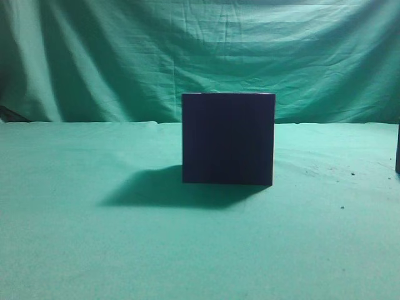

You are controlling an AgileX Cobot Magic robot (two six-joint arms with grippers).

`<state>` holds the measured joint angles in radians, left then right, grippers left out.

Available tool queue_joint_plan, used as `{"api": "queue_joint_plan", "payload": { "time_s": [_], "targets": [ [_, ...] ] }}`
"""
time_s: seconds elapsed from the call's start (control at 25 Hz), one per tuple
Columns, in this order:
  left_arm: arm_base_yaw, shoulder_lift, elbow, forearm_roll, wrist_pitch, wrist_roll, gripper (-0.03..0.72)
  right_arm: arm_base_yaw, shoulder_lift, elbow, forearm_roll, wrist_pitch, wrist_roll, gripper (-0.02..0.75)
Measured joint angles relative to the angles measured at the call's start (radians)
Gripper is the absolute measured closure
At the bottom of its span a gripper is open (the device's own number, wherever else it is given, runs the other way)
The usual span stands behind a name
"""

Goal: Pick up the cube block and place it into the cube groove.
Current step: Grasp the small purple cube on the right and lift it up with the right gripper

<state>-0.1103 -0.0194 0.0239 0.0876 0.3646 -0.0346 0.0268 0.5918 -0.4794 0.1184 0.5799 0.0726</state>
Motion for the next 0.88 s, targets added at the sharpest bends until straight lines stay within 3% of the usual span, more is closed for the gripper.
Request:
{"api": "queue_joint_plan", "payload": {
  "time_s": [0.12, 0.28, 0.48, 0.64, 0.72, 0.88],
  "targets": [
    [0.0, 0.0, 0.0, 0.0, 0.0, 0.0, 0.688, 0.029, 0.159, -0.158, 0.001, 0.256, -0.081, 0.738],
    [0.0, 0.0, 0.0, 0.0, 0.0, 0.0, 0.688, 0.11, 0.368, -0.292, 0.001, 0.444, -0.098, 0.738],
    [0.0, 0.0, 0.0, 0.0, 0.0, 0.0, 0.688, 0.234, 0.587, -0.391, -0.006, 0.489, -0.034, 0.738],
    [0.0, 0.0, 0.0, 0.0, 0.0, 0.0, 0.688, 0.257, 0.745, -0.454, -0.049, 0.489, 0.021, 0.738],
    [0.0, 0.0, 0.0, 0.0, 0.0, 0.0, 0.688, 0.257, 0.814, -0.478, -0.069, 0.485, 0.036, 0.689],
    [0.0, 0.0, 0.0, 0.0, 0.0, 0.0, 0.688, 0.257, 0.901, -0.513, -0.095, 0.455, 0.104, 0.469]
  ]
}}
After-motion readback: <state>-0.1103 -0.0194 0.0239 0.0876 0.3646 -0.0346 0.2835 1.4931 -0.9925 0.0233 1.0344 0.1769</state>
